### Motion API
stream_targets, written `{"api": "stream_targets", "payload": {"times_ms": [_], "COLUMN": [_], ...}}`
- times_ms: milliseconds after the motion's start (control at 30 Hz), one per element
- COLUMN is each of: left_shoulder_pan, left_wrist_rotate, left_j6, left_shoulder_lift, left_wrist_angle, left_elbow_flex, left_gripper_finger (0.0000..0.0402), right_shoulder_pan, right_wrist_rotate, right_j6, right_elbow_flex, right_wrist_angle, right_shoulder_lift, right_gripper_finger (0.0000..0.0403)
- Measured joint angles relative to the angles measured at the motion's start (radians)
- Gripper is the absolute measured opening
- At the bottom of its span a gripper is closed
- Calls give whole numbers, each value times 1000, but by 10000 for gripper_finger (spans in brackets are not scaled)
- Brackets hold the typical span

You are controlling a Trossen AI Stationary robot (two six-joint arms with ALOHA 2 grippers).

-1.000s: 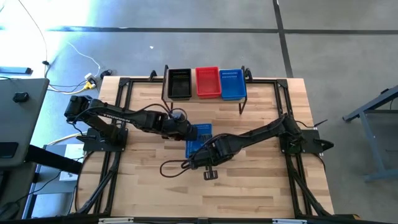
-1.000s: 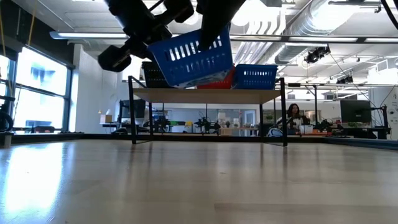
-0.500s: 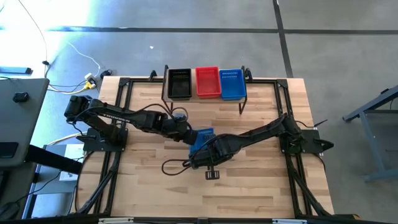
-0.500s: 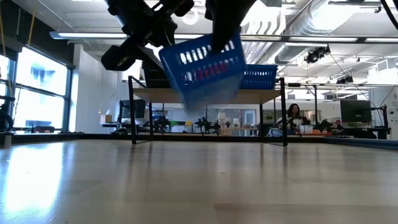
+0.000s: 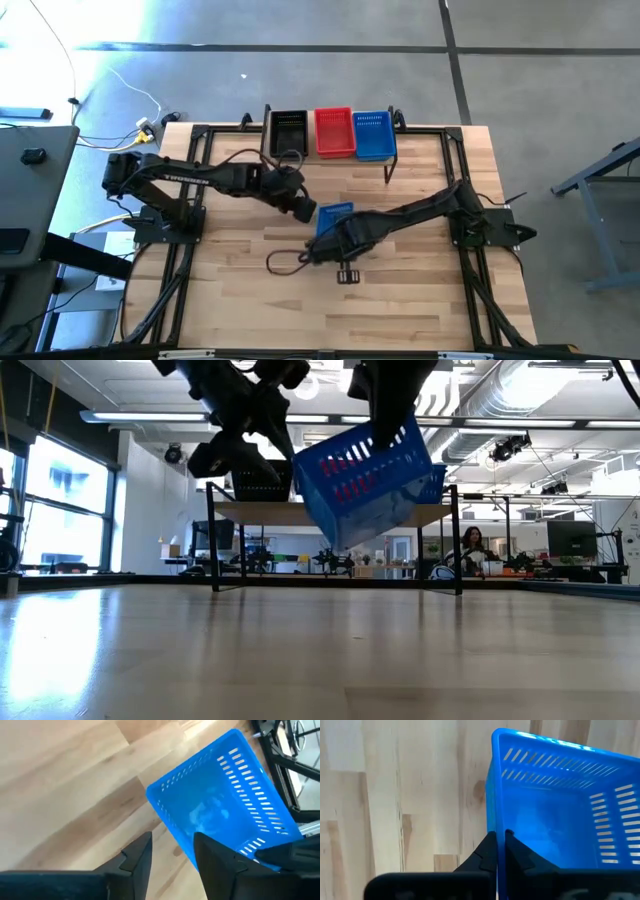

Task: Stack baskets on shelf by color
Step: Stack the blue bin on top of the blue bin on the shelf

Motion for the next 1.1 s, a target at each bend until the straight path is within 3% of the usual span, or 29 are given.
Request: {"api": "stream_targets", "payload": {"times_ms": [900, 1100], "left_shoulder_pan": [176, 190], "left_wrist_rotate": [94, 96], "left_j6": [504, 560], "left_shoulder_lift": [-268, -296], "left_wrist_angle": [-11, -11], "left_elbow_flex": [0, 0], "left_gripper_finger": [127, 127], "right_shoulder_pan": [-135, -148], "right_wrist_rotate": [-91, -13], "right_j6": [0, -37], "right_elbow_flex": [0, 0], "right_wrist_angle": [52, 71], "right_shoulder_lift": [-234, -308], "right_gripper_finger": [0, 0]}}
